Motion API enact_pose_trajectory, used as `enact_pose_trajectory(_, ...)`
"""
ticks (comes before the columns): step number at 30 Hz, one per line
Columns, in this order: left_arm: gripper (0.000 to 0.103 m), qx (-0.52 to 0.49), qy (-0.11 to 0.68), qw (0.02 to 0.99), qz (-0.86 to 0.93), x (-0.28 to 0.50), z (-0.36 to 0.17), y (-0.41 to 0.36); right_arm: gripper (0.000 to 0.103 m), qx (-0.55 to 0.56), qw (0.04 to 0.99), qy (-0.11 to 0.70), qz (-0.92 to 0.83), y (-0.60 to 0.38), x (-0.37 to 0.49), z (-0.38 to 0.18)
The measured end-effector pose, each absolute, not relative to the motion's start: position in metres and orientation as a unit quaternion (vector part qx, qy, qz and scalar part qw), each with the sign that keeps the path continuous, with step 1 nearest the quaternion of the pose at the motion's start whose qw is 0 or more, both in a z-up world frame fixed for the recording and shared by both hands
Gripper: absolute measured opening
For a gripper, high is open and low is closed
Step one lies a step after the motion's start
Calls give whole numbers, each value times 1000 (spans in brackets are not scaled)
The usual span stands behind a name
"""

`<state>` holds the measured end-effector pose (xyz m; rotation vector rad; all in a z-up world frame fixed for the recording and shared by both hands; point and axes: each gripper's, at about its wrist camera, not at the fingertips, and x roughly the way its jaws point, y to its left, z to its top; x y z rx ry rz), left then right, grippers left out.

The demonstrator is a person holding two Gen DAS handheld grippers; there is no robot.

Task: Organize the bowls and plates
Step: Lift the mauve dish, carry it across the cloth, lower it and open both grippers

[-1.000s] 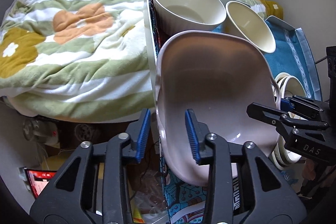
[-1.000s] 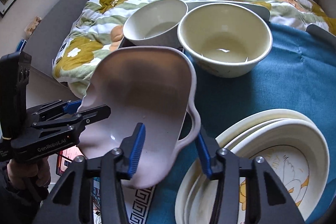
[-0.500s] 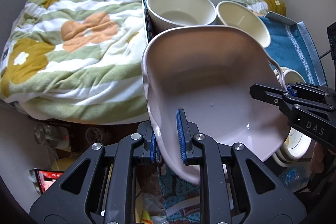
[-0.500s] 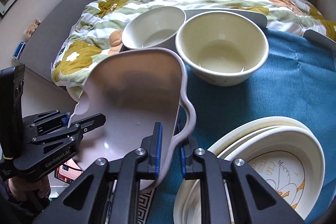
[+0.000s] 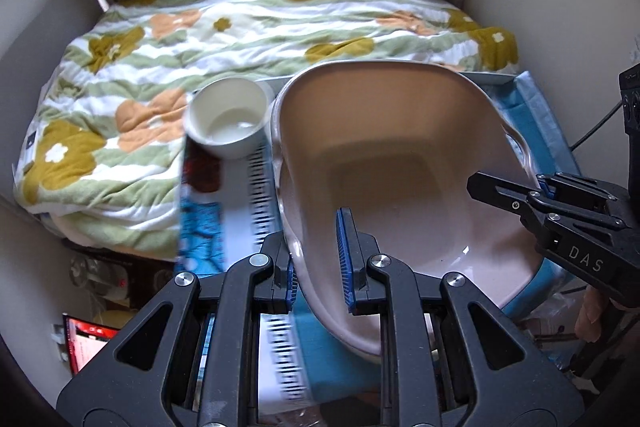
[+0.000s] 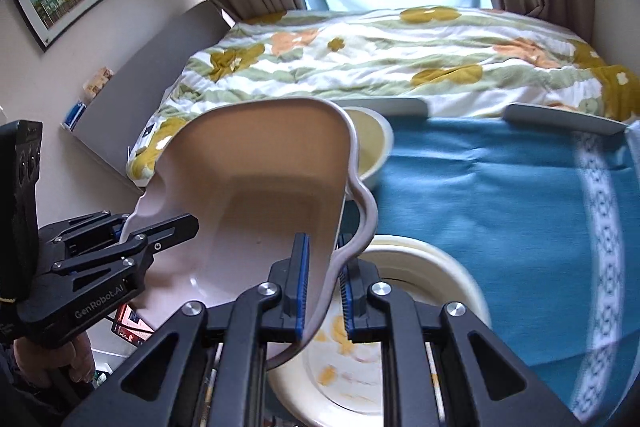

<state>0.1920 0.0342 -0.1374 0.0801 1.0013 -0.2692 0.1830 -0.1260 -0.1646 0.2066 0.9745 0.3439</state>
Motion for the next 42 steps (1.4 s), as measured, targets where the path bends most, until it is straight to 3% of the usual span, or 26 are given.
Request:
enact_pose_trajectory(9, 15, 27, 473, 863, -178, 167, -139, -117, 13, 98, 879, 452, 117, -273, 144, -139)
enact_pose_trajectory(18, 15, 21, 511, 837, -194, 166, -209, -228, 13, 101, 863, 488, 78, -384, 135, -192)
enact_pose_trajectory(27, 15, 33, 530, 827, -182, 168, -259, -256, 13, 100, 858, 498, 79, -418, 132, -247)
enact_pose_trajectory(42, 15, 44, 554, 817, -156, 174, -276, -250, 13, 102, 853, 508, 72, -416, 130, -259)
